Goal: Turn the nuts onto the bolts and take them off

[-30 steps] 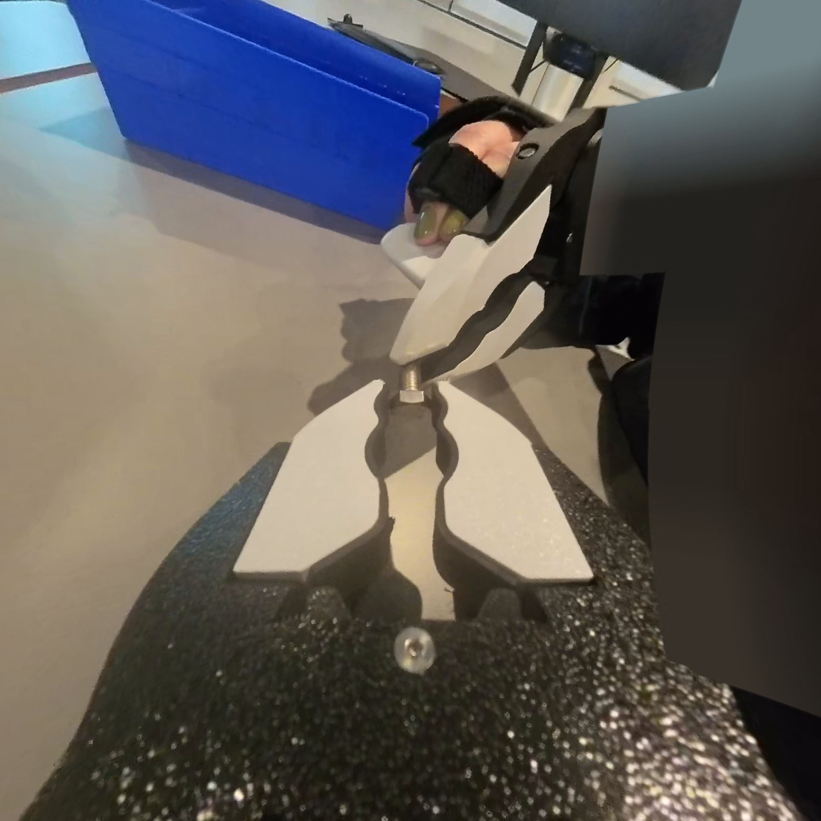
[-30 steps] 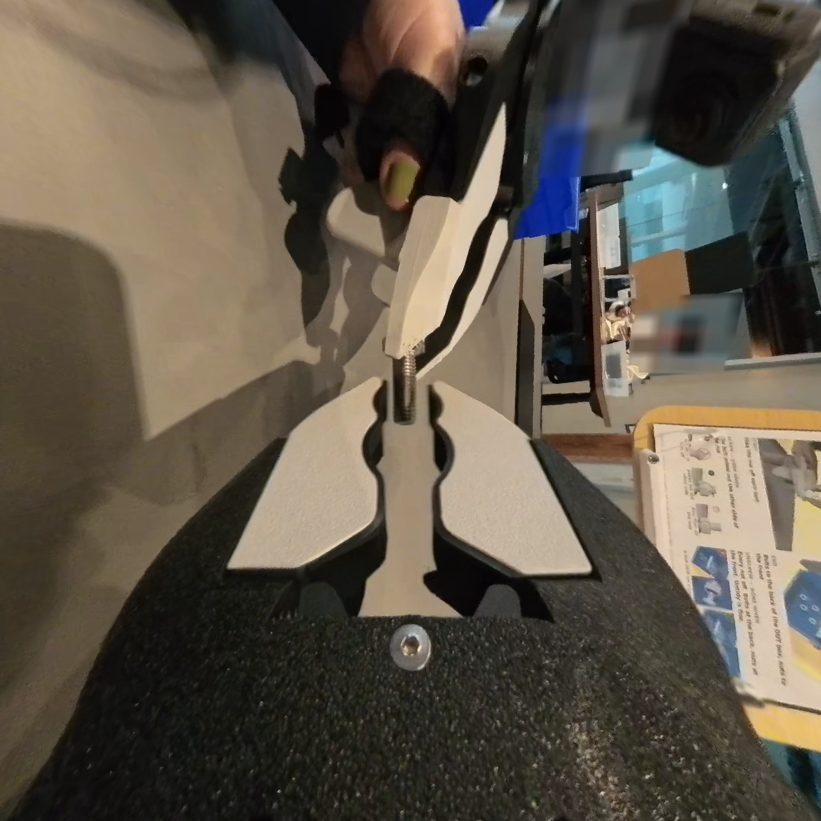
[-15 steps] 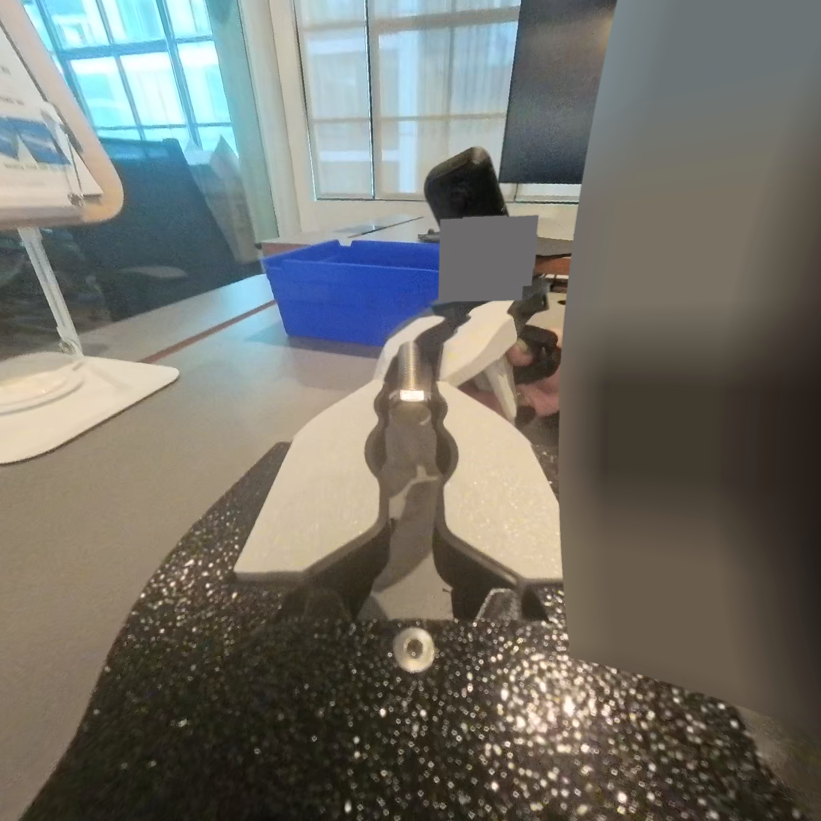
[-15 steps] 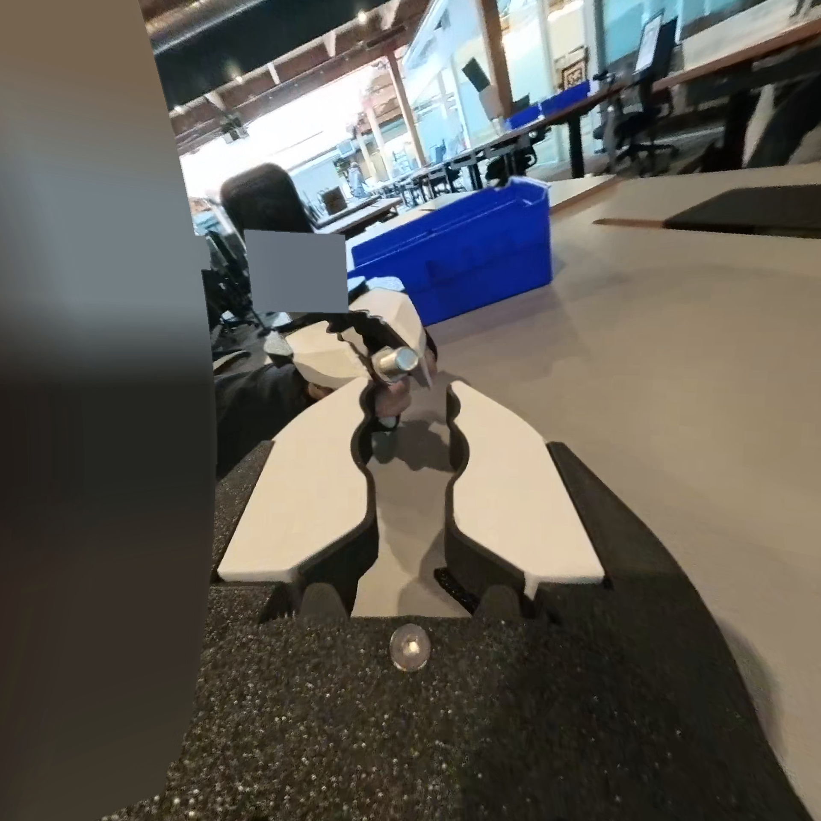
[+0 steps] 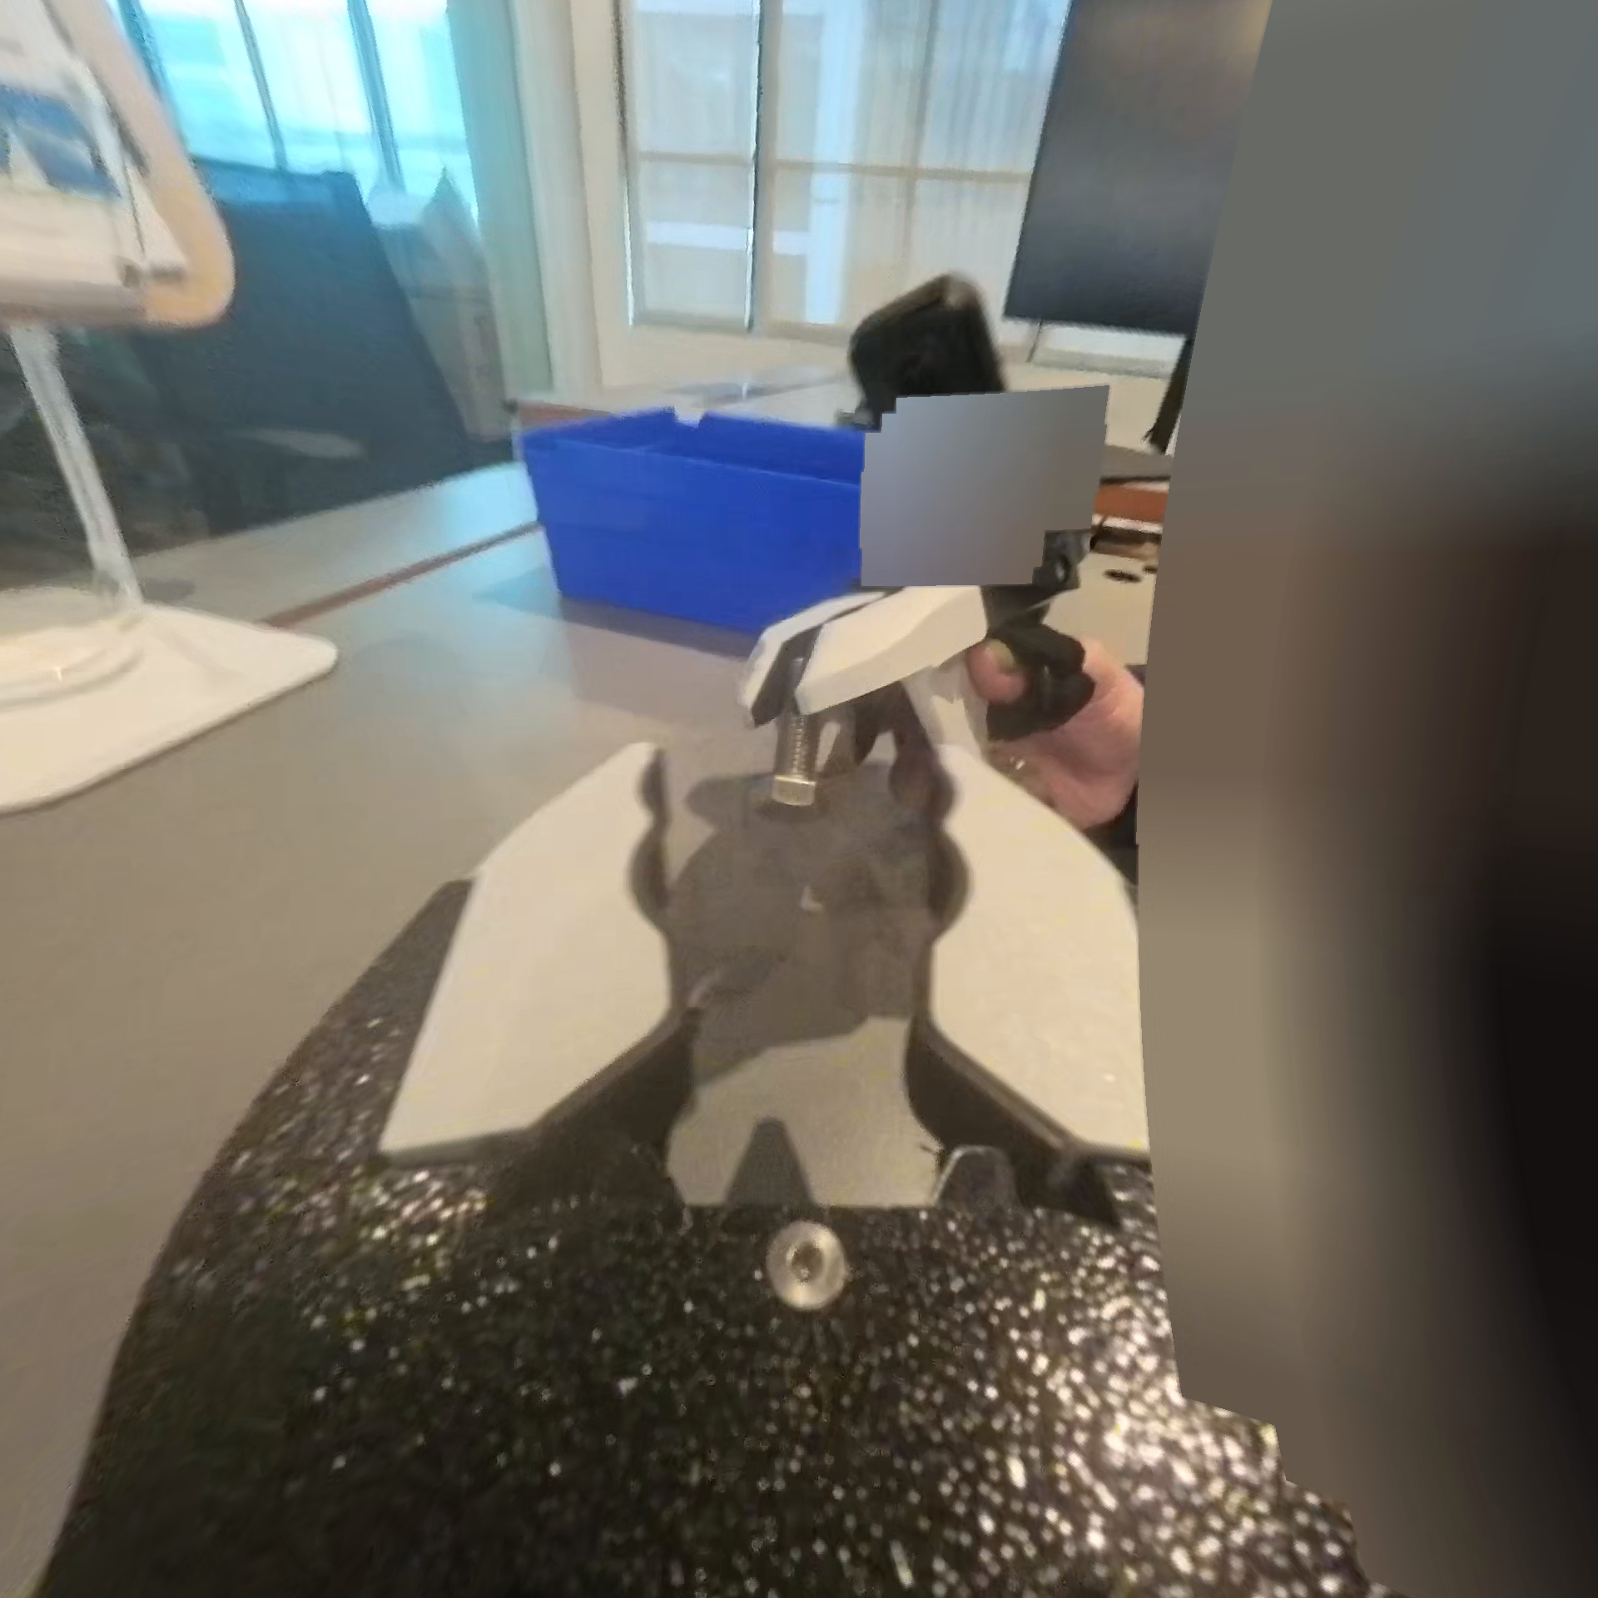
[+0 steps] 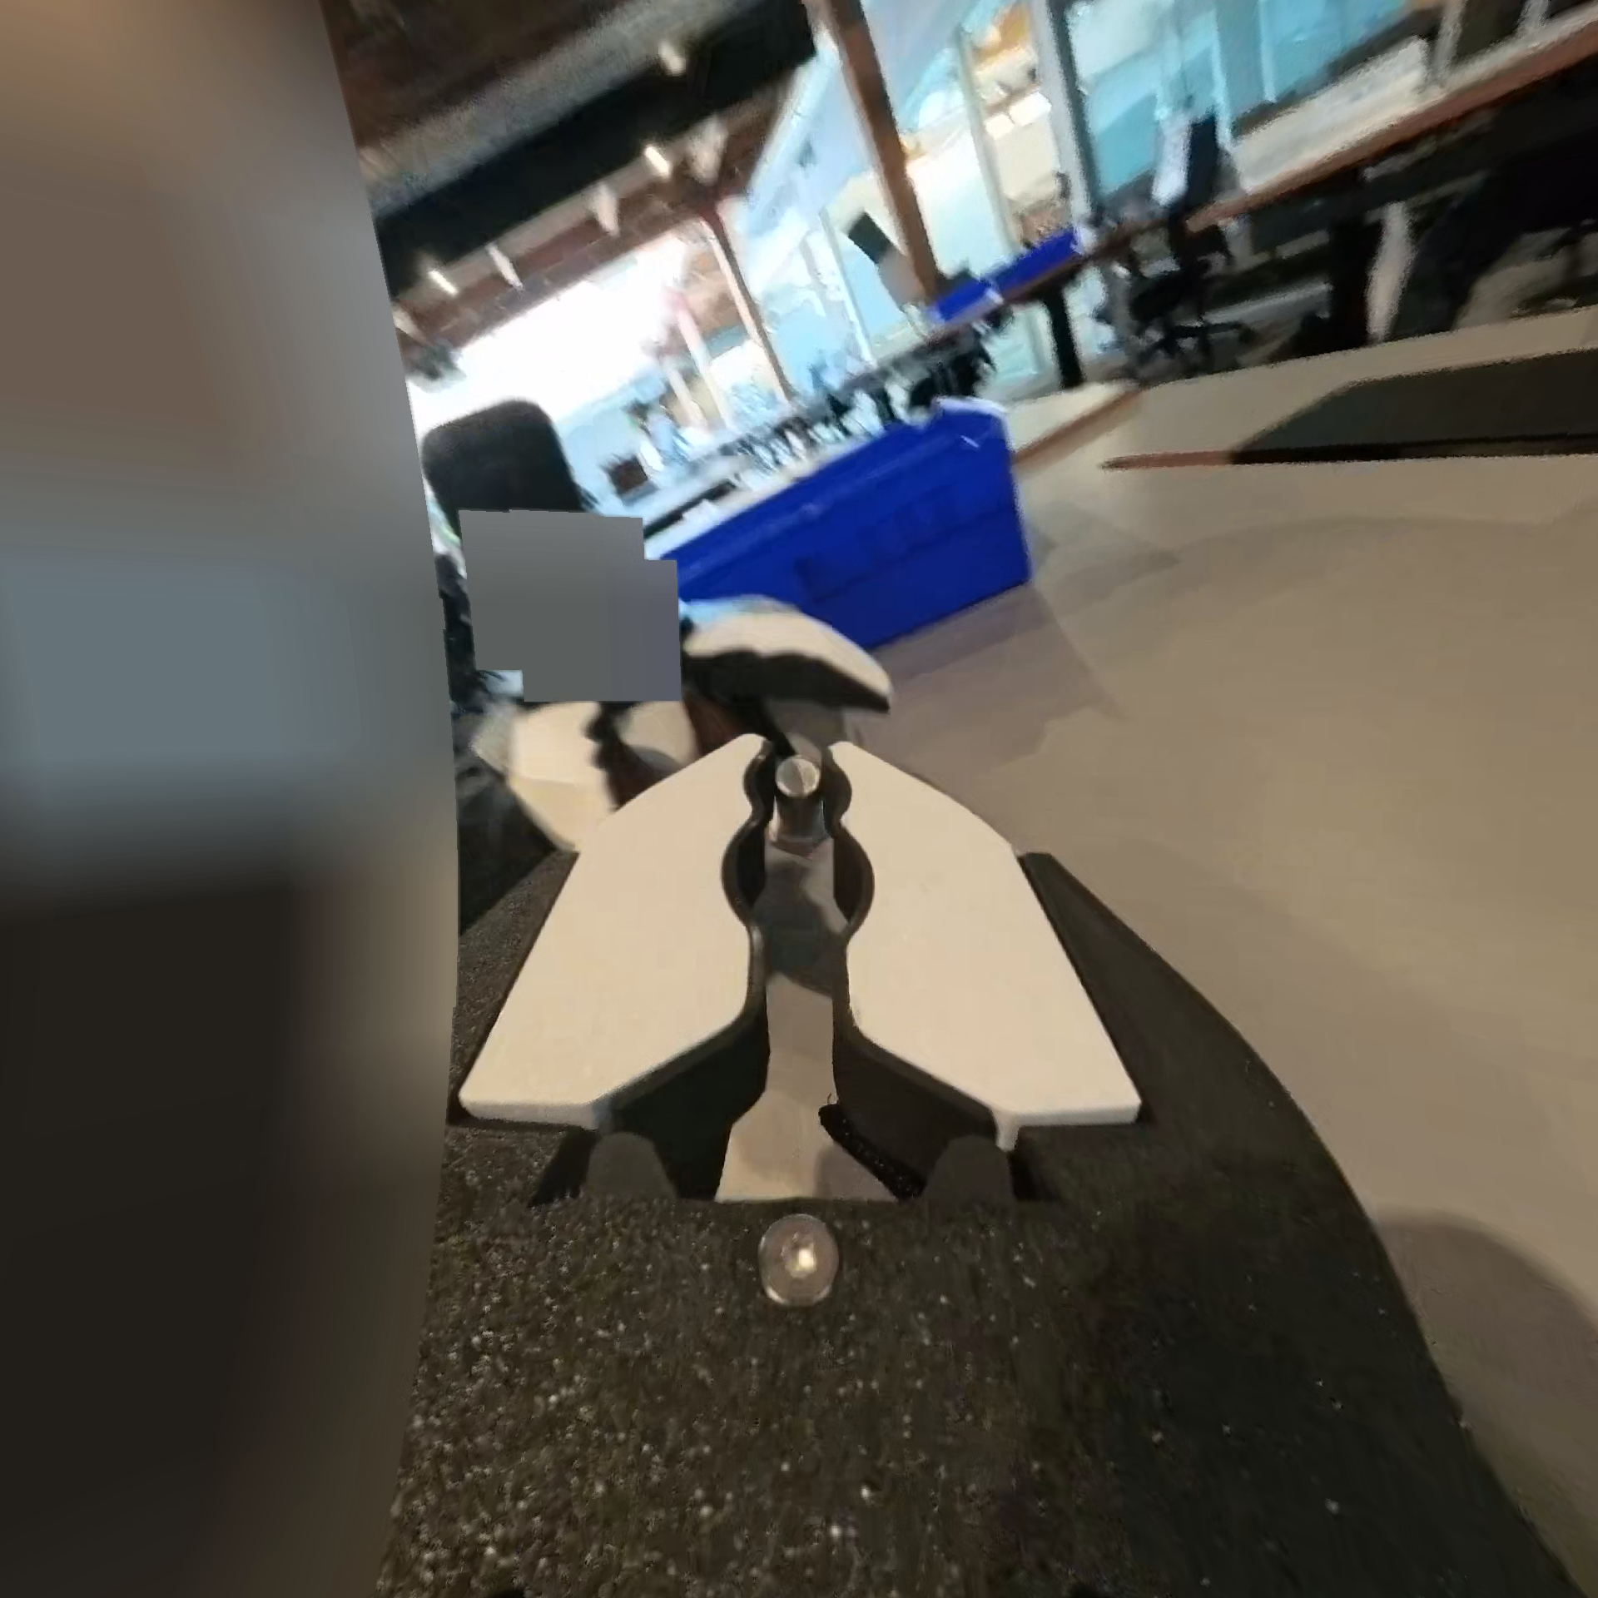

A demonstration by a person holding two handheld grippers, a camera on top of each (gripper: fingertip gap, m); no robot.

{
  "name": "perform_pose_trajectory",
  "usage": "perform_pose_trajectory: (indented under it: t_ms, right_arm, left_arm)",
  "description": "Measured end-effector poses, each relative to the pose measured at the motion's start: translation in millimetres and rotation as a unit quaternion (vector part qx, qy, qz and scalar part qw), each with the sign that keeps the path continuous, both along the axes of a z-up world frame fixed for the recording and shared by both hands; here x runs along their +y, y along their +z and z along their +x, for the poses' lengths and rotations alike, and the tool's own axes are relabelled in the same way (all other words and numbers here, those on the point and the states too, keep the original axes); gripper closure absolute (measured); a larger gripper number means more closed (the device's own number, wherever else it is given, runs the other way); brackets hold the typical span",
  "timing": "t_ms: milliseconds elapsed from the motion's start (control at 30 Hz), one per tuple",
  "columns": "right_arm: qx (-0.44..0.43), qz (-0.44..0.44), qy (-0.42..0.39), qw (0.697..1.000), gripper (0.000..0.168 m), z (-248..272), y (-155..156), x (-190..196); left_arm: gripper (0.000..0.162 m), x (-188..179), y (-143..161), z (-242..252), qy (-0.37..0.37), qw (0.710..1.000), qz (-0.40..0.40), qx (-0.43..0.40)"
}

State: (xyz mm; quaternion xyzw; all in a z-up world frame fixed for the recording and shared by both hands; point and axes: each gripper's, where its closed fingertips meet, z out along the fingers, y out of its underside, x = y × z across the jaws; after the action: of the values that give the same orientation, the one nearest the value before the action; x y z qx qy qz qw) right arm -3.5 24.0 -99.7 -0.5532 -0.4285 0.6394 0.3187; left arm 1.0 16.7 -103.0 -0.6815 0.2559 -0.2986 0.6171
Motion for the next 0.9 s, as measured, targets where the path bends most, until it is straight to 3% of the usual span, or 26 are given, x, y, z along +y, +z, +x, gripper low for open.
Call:
perform_pose_trajectory:
  t_ms: [33,67,167,400,900]
  right_arm:
    - [-0.036,0.031,-0.02,0.999,0.158,0,-9,7]
    - [-0.08,0.075,-0.035,0.993,0.159,1,-19,12]
    - [-0.193,0.198,-0.051,0.96,0.158,2,-46,16]
    - [-0.276,0.298,-0.023,0.913,0.158,-5,-75,3]
    - [-0.28,0.299,-0.013,0.912,0.153,-7,-81,0]
  left_arm:
    - [0.088,4,-3,-5,0.015,1.0,-0.018,0.012]
    - [0.083,8,-5,-13,0.037,0.999,-0.02,0.027]
    - [0.091,18,-7,-37,0.112,0.991,-0.013,0.07]
    - [0.091,29,-30,-60,0.182,0.976,-0.065,0.106]
    - [0.093,31,-42,-58,0.179,0.973,-0.089,0.112]
